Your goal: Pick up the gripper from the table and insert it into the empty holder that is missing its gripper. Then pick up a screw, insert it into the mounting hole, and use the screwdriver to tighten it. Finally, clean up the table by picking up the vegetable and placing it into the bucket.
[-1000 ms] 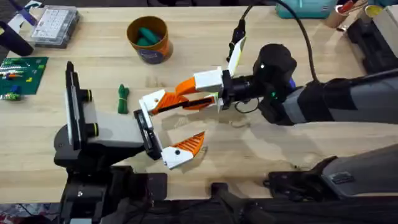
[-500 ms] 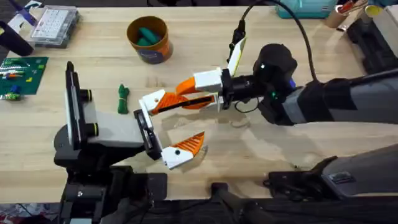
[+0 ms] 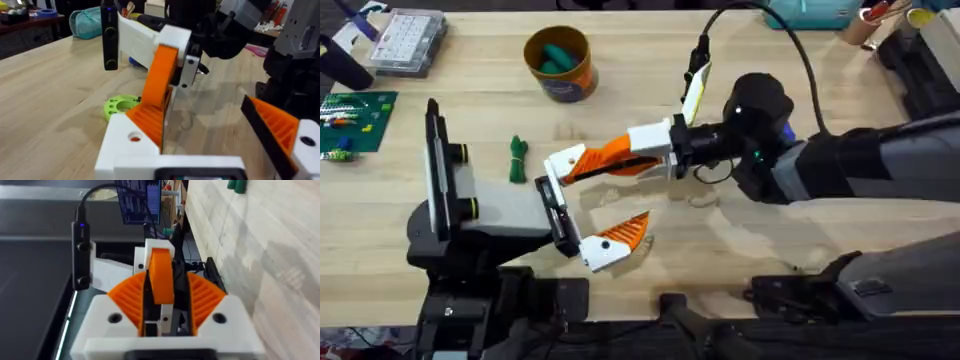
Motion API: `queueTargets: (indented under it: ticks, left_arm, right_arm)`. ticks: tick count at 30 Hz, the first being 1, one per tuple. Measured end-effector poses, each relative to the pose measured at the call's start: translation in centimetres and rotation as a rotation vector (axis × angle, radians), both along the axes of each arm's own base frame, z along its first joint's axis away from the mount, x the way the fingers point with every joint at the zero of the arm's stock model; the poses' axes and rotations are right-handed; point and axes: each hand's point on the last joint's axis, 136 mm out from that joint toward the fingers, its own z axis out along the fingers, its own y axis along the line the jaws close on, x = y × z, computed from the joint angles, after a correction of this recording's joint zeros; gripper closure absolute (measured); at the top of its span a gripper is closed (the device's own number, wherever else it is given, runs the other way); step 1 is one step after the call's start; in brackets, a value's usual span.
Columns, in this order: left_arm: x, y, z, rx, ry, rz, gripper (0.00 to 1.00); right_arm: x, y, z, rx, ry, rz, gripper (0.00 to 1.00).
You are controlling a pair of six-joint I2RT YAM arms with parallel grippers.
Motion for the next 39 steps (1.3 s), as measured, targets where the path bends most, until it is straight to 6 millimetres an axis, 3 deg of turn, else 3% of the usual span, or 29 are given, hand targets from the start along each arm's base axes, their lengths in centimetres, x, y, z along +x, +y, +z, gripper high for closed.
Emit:
queueTargets:
  ticks: [4,6,39]
  left_arm:
    - [0.00,0.00,-0.01,-0.003,0.007,0.000,0.011]
    - [0.00,0.00,-0.01,-0.004,0.010,0.001,0.011]
    - [0.23,0.11,-0.01,-0.003,0.009,0.015,0.011]
  right_arm:
    - [0.02,0.01,0.20,0.006,-0.005,0.000,0.899]
    - [0.04,0.01,0.24,0.007,-0.004,-0.001,0.982]
    - [0.58,0.32,0.44,-0.003,0.023,-0.007,0.987]
